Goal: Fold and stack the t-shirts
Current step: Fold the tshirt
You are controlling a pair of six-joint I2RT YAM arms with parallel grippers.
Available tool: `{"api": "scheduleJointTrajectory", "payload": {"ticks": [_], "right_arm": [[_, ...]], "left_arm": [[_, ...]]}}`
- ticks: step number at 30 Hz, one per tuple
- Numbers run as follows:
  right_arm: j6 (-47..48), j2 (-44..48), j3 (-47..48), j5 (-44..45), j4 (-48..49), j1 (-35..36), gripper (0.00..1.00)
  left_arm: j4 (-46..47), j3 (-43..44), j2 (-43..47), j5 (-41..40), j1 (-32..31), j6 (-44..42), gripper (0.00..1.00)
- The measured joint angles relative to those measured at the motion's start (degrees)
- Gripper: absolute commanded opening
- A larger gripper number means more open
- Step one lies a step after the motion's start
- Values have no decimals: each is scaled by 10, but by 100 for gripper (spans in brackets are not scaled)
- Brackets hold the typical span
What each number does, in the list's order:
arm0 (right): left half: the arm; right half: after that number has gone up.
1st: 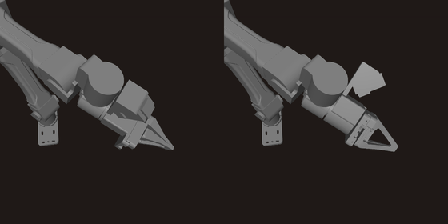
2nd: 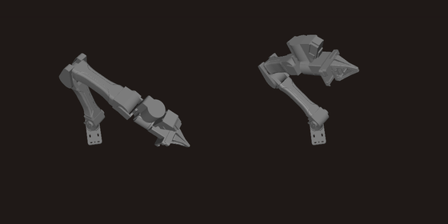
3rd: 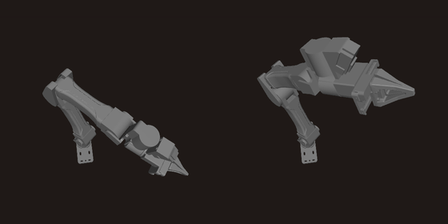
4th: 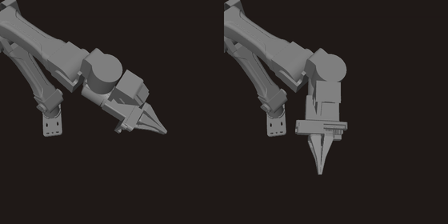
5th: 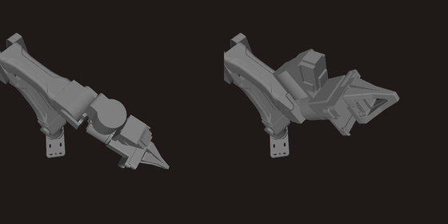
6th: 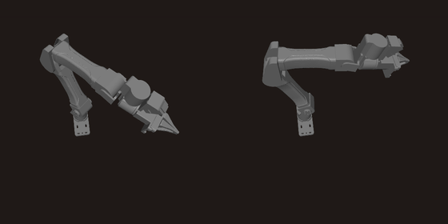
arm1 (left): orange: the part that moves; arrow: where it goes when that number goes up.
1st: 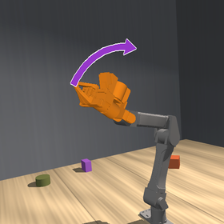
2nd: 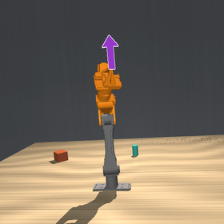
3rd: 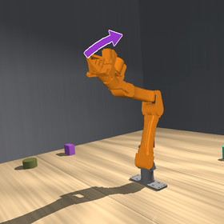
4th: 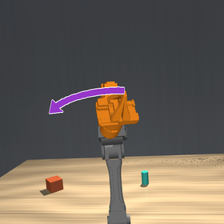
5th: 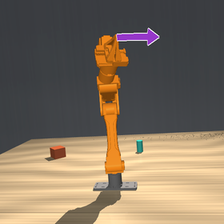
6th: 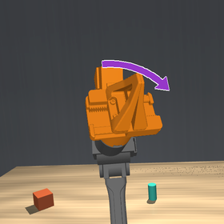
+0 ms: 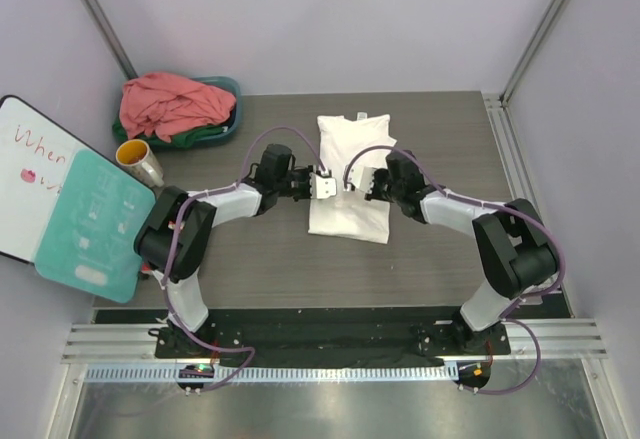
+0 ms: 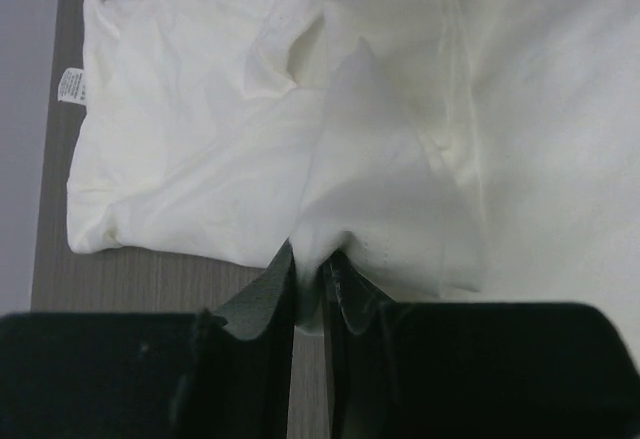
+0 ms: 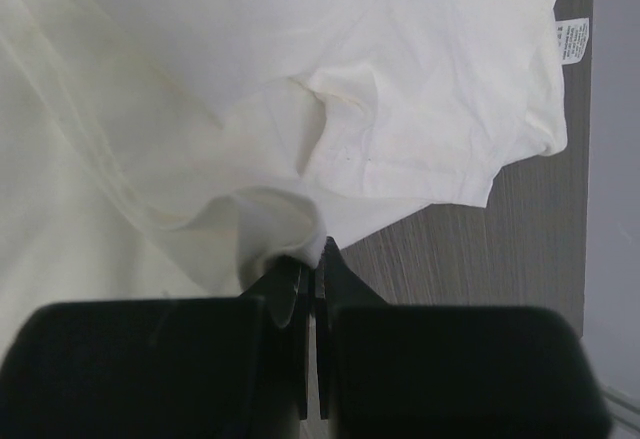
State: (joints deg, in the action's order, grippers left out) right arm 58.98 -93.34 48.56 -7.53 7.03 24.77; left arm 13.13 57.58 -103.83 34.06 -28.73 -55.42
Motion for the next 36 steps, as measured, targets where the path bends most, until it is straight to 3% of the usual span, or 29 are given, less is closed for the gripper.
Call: {"api": "scheduleJointTrajectory", "payload": {"ticks": [2, 3, 5, 6, 8, 12, 25, 27, 28, 36], "right_arm": [[0, -9, 3, 3, 8, -2, 24], [-1, -13, 4, 4, 12, -2, 42], [-5, -21, 4, 12, 23, -2, 56], [-2, -26, 5, 19, 31, -2, 64], [-2, -35, 5, 30, 44, -2, 68], [-2, -45, 5, 54, 73, -3, 69], [-6, -45, 0, 169, 167, -7, 67], [-10, -45, 0, 176, 164, -10, 66], [-12, -45, 1, 176, 160, -11, 65], [-66, -43, 73, 119, 35, -26, 61]], "left_arm": [[6, 5, -6, 0, 2, 1, 18], [8, 5, -7, 0, 3, 2, 22], [9, 5, -8, 0, 4, 3, 28], [9, 5, -8, 0, 5, 6, 44], [11, 5, -8, -3, 7, 10, 65], [18, 5, -8, -16, 12, 24, 82], [98, -19, -8, -93, 15, 96, 87], [107, -23, -8, -98, 15, 106, 89], [110, -26, -8, -101, 15, 111, 100], [115, -40, -8, -123, 15, 130, 100]]}}
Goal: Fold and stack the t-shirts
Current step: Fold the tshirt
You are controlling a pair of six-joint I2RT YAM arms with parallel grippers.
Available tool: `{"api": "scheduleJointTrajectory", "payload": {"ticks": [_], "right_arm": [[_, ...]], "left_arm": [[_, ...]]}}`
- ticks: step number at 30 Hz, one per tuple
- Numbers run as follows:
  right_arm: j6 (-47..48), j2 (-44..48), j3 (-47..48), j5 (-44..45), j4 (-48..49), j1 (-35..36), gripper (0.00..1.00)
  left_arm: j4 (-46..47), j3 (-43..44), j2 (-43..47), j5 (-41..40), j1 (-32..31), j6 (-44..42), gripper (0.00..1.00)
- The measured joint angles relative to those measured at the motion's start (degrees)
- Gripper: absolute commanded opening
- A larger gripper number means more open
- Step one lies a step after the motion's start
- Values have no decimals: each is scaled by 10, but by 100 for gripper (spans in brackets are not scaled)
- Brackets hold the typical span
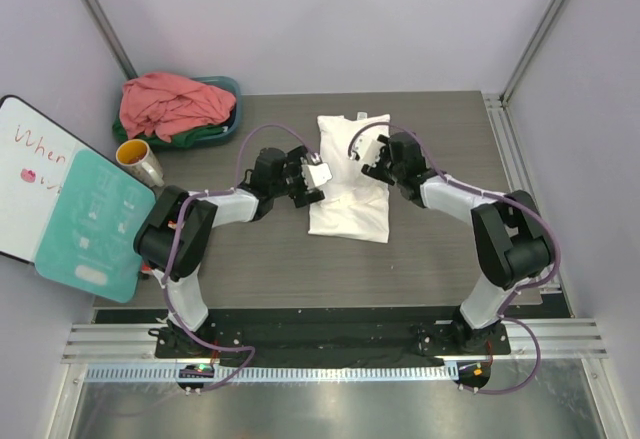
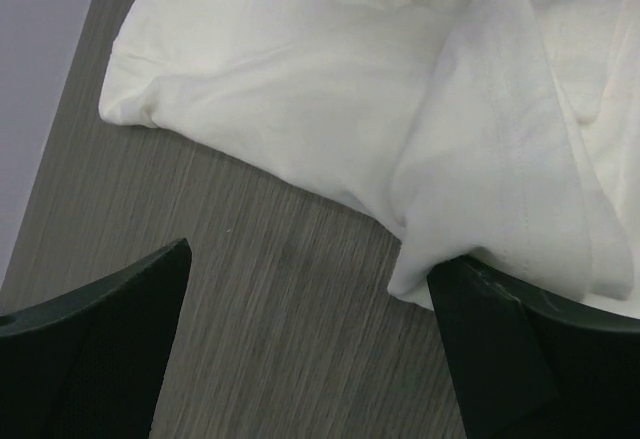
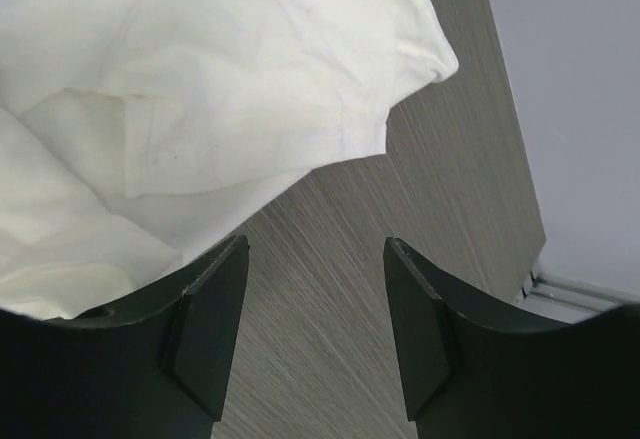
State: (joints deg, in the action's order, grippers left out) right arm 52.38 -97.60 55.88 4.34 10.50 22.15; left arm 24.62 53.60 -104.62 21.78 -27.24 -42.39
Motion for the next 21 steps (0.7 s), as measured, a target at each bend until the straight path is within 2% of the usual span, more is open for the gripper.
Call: {"api": "scheduleJointTrajectory", "payload": {"ticks": [6, 9, 12, 13, 18, 21], "right_arm": [[-27, 48, 26, -112, -116, -17, 57], [-26, 68, 28, -167, -174, -23, 56], [-14, 78, 28, -221, -236, -25, 49], [-11, 78, 28, -236, -252, -25, 45], [5, 64, 54, -283, -311, -25, 44], [18, 47, 77, -298, -315, -25, 43]], "left_arm": [[1, 0, 1, -44, 0, 34, 100], [10, 0, 4, -96, 0, 59, 100], [15, 0, 10, -131, 3, 72, 100], [15, 0, 13, -133, 5, 75, 100], [10, -5, 40, -103, 13, 88, 100], [-4, -4, 50, -71, 14, 94, 100]]}}
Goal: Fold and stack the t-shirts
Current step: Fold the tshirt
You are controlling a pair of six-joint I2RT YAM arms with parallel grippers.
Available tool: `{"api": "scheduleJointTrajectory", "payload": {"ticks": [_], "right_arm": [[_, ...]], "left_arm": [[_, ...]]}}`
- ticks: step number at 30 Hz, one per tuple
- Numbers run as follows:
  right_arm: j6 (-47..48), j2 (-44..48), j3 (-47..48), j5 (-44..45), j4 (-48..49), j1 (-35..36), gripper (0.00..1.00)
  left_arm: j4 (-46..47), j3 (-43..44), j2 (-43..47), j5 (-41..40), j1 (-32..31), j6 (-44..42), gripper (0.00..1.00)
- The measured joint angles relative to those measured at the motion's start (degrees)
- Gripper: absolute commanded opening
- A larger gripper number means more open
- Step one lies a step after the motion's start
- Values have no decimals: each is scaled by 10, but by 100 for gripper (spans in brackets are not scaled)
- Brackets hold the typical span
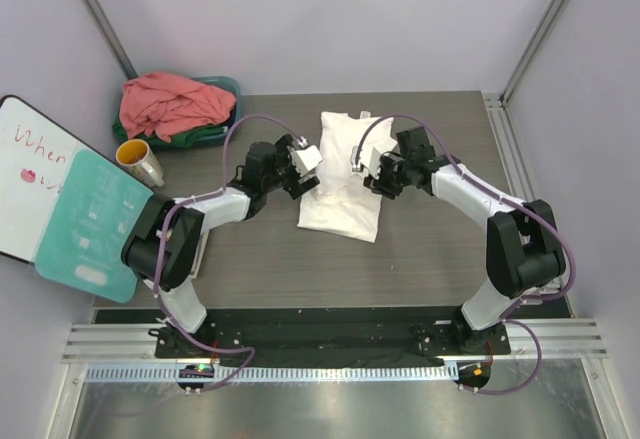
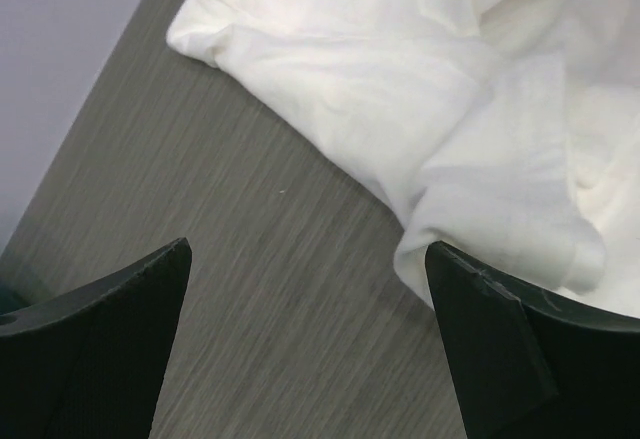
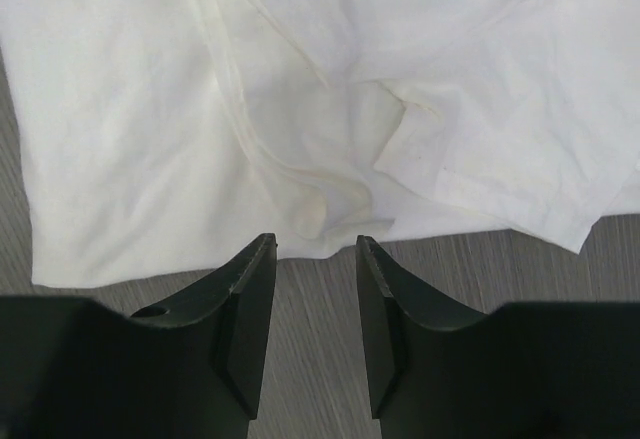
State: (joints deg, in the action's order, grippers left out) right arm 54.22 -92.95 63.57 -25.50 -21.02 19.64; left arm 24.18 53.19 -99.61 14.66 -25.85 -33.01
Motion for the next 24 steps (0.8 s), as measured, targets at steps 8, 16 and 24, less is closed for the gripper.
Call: {"api": "scheduleJointTrajectory", "payload": {"ticks": [8, 16, 24], "right_arm": [[21, -47, 43, -52, -11, 6, 4], [8, -101, 66, -70, -1, 46, 1], [-8, -122, 82, -79, 10, 84, 1]], "left_arm": [[-69, 26, 9, 18, -1, 9, 100], [-68, 26, 13, -99, -2, 0, 100], [-39, 22, 13, -185, -1, 0, 100]]}}
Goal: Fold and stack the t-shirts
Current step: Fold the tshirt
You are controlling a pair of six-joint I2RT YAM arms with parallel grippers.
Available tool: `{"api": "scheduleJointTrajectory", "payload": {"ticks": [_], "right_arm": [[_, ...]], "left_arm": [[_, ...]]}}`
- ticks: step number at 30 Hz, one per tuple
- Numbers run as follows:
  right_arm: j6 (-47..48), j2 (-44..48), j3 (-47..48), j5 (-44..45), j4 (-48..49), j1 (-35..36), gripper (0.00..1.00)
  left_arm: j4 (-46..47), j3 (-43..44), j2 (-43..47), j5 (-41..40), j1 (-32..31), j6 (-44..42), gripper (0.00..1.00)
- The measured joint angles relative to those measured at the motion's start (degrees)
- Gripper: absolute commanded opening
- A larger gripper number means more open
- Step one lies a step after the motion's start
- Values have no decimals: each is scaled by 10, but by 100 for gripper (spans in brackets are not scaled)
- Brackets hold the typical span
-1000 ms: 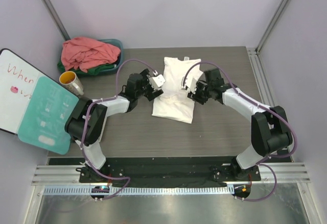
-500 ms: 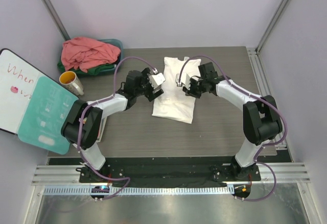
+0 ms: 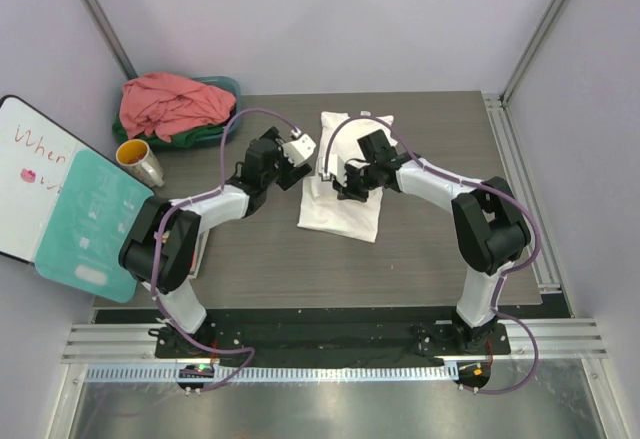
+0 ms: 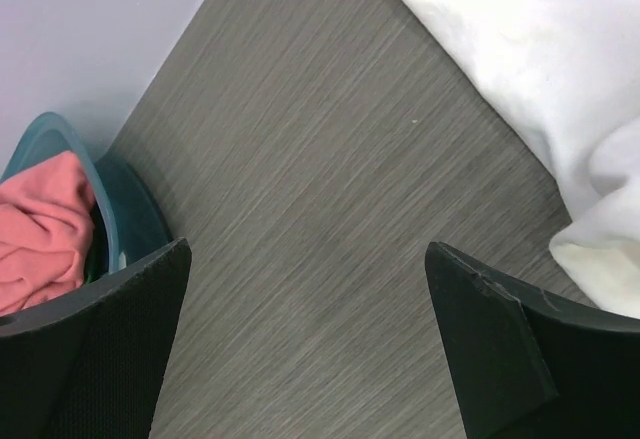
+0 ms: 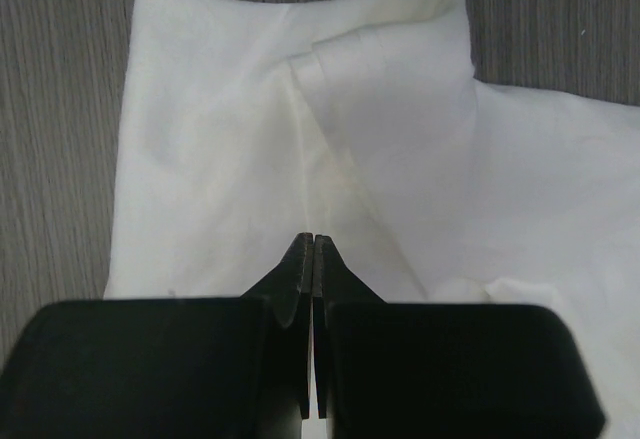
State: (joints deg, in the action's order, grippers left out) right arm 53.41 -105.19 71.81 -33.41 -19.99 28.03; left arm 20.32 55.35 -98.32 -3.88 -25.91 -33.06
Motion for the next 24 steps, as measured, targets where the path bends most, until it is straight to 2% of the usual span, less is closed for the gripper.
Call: {"api": "scheduleJointTrajectory", "payload": {"ticks": [24], "right_arm": [[-5, -18, -17, 15, 16, 8, 1]], "left_arm": [[9, -35, 10, -10, 0, 2, 100]]}}
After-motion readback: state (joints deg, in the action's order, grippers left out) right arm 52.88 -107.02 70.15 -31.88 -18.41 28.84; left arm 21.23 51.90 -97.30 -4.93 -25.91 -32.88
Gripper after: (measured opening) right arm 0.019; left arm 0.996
